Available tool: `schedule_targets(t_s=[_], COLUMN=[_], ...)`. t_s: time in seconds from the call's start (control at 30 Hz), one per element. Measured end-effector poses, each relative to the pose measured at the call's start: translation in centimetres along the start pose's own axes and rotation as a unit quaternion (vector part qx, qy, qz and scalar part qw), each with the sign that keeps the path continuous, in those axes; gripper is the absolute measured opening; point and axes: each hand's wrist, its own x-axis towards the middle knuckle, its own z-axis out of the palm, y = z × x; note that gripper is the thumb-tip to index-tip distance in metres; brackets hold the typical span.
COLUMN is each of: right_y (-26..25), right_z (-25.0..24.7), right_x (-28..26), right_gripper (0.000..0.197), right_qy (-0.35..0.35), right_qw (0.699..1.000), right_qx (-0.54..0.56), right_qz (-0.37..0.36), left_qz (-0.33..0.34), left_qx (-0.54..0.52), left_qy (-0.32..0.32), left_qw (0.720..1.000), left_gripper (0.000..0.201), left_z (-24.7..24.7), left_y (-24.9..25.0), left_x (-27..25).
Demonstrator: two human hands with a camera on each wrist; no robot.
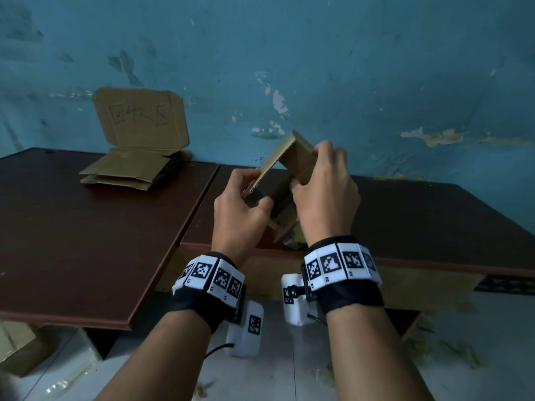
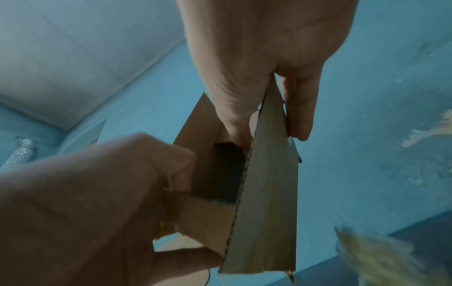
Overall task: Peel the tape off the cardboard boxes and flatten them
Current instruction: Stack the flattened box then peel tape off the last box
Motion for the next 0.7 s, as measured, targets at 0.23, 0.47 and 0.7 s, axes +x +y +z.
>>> schedule_targets(t_s=[0.23, 0.47, 0.7], right_y=[1.2, 2.5, 3.3], right_z=[-0.1, -0.2, -0.5], right_x=[0.8, 1.6, 2.1], right_gripper=[0.02, 0.035, 0.036], right_qy=[-0.016, -0.02, 0.002], right_qw=[0.996, 0.994, 0.992], right_qx=[0.055, 0.094, 0.127], right_qz=[-0.065, -0.051, -0.015], left_qz=[-0.013, -0.042, -0.024], left_qx=[0.017, -0.009, -0.06], left_qy=[-0.012, -0.032, -0.035], left_qw=[1.0, 0.999, 0.997], left_gripper=[0.051, 0.071, 0.068], left_z=[-0.6, -0.8, -1.3], left_y=[-0.7, -1.9, -2.3], left_x=[0.4, 1.1, 1.6])
